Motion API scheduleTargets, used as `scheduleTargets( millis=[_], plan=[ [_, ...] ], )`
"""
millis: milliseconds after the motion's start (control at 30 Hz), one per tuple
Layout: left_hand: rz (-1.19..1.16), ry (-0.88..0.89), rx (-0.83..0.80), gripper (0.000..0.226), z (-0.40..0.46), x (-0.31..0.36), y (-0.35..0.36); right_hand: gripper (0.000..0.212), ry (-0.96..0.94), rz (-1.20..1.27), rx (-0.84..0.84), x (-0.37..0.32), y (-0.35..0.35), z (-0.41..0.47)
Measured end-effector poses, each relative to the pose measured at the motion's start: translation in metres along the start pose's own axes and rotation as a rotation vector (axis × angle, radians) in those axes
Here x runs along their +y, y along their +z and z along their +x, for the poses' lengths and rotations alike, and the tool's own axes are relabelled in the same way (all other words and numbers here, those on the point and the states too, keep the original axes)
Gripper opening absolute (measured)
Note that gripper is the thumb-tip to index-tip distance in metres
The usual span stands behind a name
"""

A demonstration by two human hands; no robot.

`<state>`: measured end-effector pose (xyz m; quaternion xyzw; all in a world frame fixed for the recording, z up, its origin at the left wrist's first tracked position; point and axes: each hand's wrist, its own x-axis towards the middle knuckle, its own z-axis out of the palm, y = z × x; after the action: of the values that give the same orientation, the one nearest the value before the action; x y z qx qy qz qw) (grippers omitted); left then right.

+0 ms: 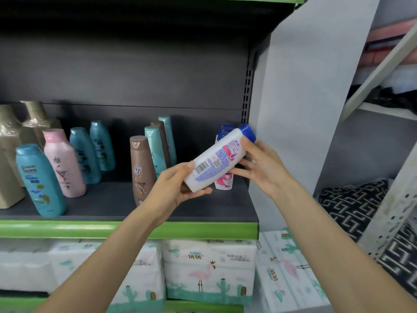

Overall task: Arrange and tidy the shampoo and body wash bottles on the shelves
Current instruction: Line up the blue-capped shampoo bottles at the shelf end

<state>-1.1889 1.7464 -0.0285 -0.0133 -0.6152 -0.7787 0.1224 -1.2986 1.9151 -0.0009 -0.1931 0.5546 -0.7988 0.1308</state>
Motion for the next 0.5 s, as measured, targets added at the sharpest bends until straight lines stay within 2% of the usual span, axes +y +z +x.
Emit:
scheduleTargets(
  millis=[300, 433, 500],
  plan=[
    [0.189, 0.136, 0.152, 0.015, -0.0001, -0.0015, -0.0082, 0.019, 0.020, -0.005, 0.108, 0.0035, -0.0030, -0.0049],
    [0.268, 0.241, 0.245, 0.014, 0.0012, 0.0004, -0.0067, 0.032, 0.004, -0.057, 0.109, 0.0032, -0.0062, -0.0086],
    [0.292, 0.244, 0.220, 0.021, 0.0006, 0.0009, -0.0081, 0.034, -0.013, -0.067, 0.123, 0.0026, -0.0068, -0.0095]
  ],
)
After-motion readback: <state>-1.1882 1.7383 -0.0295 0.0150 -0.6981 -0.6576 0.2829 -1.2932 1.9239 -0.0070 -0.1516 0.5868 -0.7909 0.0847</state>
